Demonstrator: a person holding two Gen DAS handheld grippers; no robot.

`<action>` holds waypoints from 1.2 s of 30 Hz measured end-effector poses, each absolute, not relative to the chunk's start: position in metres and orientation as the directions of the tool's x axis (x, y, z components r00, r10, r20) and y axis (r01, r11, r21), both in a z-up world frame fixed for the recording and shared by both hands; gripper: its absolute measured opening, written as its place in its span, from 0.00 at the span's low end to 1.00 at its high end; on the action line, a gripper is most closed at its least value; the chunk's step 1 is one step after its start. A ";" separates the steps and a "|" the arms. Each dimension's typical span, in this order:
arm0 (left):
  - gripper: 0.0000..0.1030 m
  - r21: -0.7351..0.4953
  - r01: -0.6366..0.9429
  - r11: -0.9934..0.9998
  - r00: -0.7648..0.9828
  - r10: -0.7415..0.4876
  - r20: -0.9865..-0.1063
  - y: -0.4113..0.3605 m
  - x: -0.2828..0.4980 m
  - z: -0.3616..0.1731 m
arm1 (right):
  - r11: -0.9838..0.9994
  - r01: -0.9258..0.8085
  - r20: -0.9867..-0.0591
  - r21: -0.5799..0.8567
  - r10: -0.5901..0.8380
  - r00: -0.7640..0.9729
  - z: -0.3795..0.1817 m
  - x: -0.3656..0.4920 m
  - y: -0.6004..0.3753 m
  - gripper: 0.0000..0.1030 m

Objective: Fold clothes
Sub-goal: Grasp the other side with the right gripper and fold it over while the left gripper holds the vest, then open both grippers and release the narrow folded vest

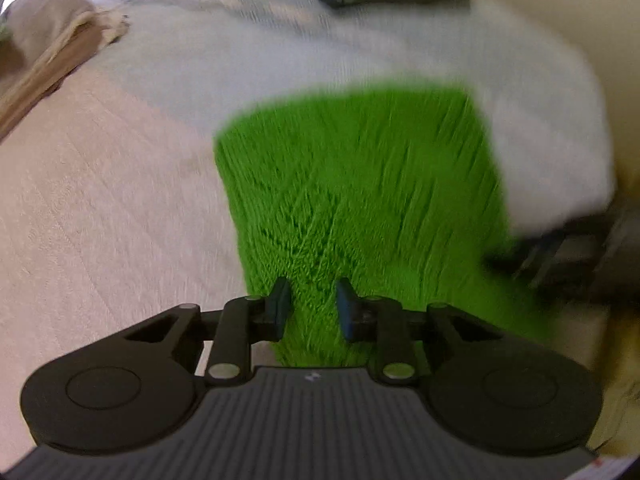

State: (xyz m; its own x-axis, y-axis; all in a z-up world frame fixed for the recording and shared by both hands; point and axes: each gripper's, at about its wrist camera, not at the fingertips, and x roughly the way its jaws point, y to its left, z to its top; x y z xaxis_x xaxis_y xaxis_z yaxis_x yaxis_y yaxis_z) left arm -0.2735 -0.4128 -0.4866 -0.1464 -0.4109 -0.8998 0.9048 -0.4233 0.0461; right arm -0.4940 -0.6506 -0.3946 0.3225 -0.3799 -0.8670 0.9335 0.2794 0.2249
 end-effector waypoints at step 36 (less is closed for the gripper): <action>0.23 0.032 0.961 -0.276 -0.092 -0.425 -0.900 -0.348 -0.296 -0.481 | 0.352 0.917 -0.875 0.187 -0.364 0.319 -0.394 -0.479 -0.609 0.30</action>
State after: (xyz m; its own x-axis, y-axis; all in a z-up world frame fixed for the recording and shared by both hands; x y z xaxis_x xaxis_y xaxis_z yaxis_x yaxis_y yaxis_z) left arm -0.2959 -0.3483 -0.4806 -0.0920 -0.4250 -0.9005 0.9607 -0.2756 0.0319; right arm -0.4790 -0.6086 -0.3939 0.3186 -0.3638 -0.8753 0.9169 0.3524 0.1872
